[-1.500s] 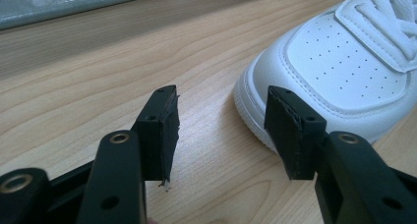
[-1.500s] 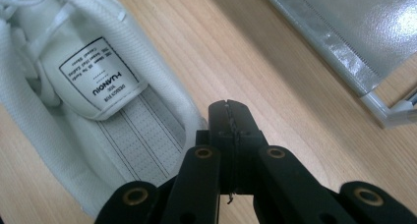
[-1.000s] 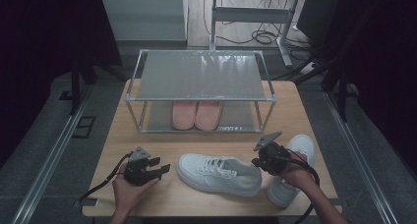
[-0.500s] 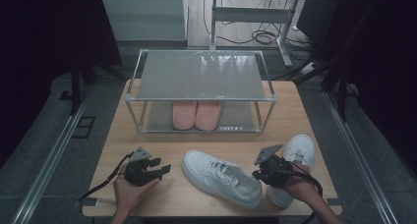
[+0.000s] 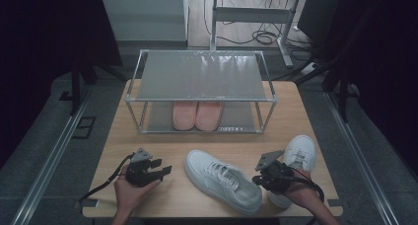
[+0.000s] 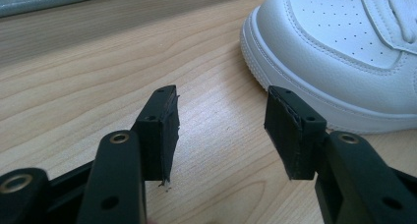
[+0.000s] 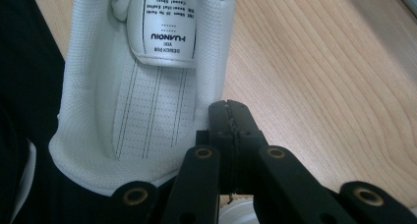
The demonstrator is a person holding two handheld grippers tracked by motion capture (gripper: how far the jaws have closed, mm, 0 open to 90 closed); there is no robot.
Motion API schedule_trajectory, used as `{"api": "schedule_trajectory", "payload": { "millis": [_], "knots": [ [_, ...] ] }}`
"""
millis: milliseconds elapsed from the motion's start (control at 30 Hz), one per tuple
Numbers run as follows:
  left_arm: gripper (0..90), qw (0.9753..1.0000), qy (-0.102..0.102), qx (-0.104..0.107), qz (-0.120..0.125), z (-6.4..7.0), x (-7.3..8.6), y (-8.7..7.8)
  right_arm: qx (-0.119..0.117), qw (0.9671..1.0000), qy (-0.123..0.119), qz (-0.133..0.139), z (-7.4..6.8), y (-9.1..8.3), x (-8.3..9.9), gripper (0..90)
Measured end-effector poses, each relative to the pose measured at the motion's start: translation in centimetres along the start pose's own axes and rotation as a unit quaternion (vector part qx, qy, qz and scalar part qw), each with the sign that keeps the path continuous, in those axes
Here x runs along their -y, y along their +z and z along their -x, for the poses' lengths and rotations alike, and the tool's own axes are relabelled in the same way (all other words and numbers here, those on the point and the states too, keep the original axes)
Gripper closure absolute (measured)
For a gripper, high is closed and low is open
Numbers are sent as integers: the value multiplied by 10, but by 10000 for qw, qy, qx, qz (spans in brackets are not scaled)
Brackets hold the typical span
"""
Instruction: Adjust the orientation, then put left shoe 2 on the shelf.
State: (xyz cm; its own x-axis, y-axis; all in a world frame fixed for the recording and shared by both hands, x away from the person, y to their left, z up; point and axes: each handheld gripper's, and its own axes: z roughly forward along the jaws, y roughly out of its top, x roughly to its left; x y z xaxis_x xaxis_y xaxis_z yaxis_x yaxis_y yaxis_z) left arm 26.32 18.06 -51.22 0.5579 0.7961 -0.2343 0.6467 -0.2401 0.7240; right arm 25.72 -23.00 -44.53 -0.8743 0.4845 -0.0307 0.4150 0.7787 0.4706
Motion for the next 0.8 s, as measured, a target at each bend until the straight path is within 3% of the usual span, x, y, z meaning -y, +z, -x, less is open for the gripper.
{"api": "schedule_trajectory", "payload": {
  "millis": [200, 500, 700, 800],
  "knots": [
    [473, 10000, 3, -13, -11, 0, 0, 0, -25, 9998, 129, 124, 5, -1, 0, 890],
    [473, 10000, -12, -26, 49, 0, 0, -2, 26, 9973, 268, 690, 11, -10, -8, 891],
    [473, 10000, -21, -9, 49, 1, 0, -3, -22, 9961, 220, 855, 8, -12, -13, 869],
    [474, 10000, -25, -15, 58, 0, -1, -4, -75, 9959, 173, 889, 5, -11, -15, 816]
  ]
}}
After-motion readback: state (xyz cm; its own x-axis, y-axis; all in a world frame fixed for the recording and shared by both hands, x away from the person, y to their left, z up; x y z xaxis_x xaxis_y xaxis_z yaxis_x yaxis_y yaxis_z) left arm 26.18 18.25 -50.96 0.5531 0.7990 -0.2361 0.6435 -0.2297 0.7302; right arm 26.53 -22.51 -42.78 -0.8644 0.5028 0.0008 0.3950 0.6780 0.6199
